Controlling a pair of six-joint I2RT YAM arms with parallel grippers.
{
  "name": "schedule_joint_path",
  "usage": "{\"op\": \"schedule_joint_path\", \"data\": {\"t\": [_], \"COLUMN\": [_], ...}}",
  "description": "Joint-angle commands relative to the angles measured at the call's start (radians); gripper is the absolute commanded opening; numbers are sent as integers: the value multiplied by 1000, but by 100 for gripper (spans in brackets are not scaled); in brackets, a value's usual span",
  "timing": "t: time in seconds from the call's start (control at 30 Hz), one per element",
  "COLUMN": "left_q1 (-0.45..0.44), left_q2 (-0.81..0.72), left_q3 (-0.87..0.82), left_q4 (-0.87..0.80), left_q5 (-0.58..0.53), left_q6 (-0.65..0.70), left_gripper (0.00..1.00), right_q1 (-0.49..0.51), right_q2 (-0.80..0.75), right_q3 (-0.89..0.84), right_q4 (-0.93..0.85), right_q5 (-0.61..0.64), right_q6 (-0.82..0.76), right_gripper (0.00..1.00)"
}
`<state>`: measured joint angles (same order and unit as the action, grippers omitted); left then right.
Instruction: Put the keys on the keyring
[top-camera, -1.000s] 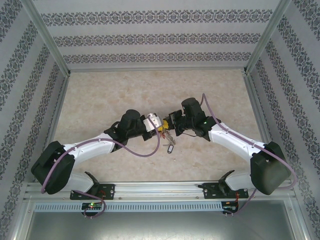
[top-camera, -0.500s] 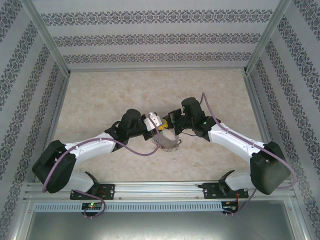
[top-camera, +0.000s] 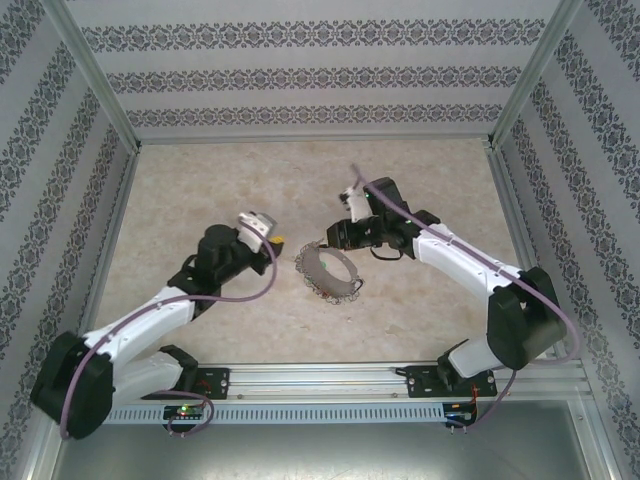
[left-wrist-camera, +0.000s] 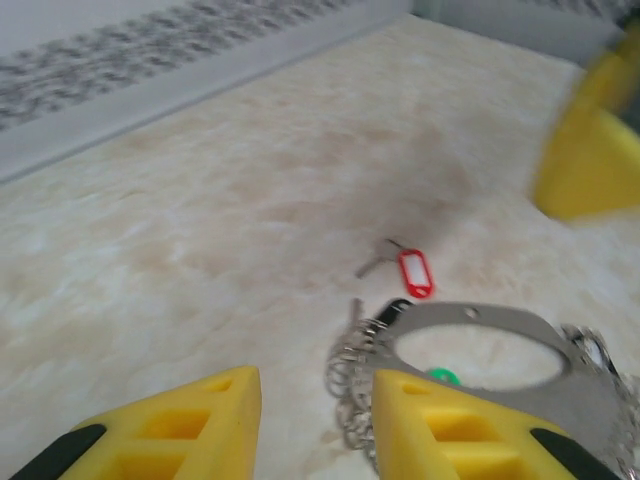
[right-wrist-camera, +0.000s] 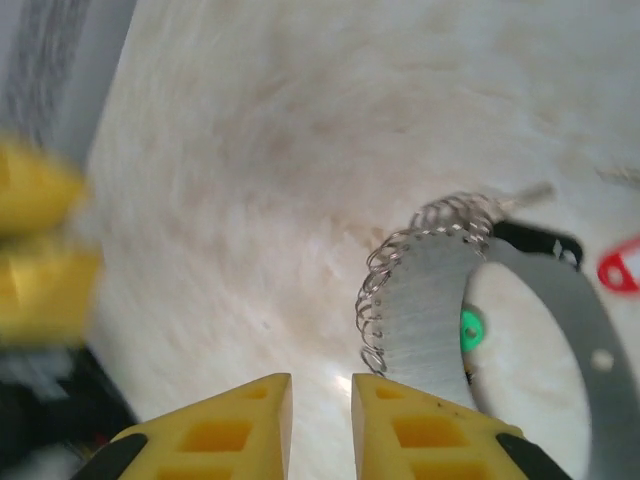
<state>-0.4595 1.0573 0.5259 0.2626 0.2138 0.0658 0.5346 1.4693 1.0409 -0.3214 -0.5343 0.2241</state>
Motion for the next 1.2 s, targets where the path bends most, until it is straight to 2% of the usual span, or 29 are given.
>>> {"op": "schedule_joint_path", "data": {"t": [0.0, 0.1, 0.2, 0.27, 0.4, 0.53, 0.7, 0.87, 1.17], "left_q1": [79, 150, 202, 232, 297, 341, 360, 374, 380], "left_q2": [-71, -76, -64, -67, -74, -47, -68, -69, -76], "left_q3": [10, 48, 80, 78, 59, 59, 42, 28, 9], "left_q4": [-221, -343, -430, -455, -483, -511, -524, -528, -507], "left_q5": [-45, -7, -4, -11, -25, 6, 18, 43, 57], "left_q6": [-189, -241, -278, -315, -408, -411, -401, -393, -393], "left_gripper": [37, 37, 37, 38, 42, 42, 42, 41, 41], "right_q1": [31, 43, 68, 109, 195, 250, 259, 263, 281], "right_q2": [-13, 68, 181, 232, 349, 446, 503, 537, 586], "right_q3": [7, 73, 157, 194, 283, 353, 411, 440, 473], "right_q4": [-153, -303, -418, -450, -494, -498, -511, -525, -575], "right_q5": [-65, -127, -150, -97, 27, 109, 178, 254, 292], "right_q6": [-890, -1215, -1376, -1422, -1483, -1498, -1502, -1522, -1553], "right_gripper": [27, 29, 30, 31, 31, 29, 27, 29, 25]}}
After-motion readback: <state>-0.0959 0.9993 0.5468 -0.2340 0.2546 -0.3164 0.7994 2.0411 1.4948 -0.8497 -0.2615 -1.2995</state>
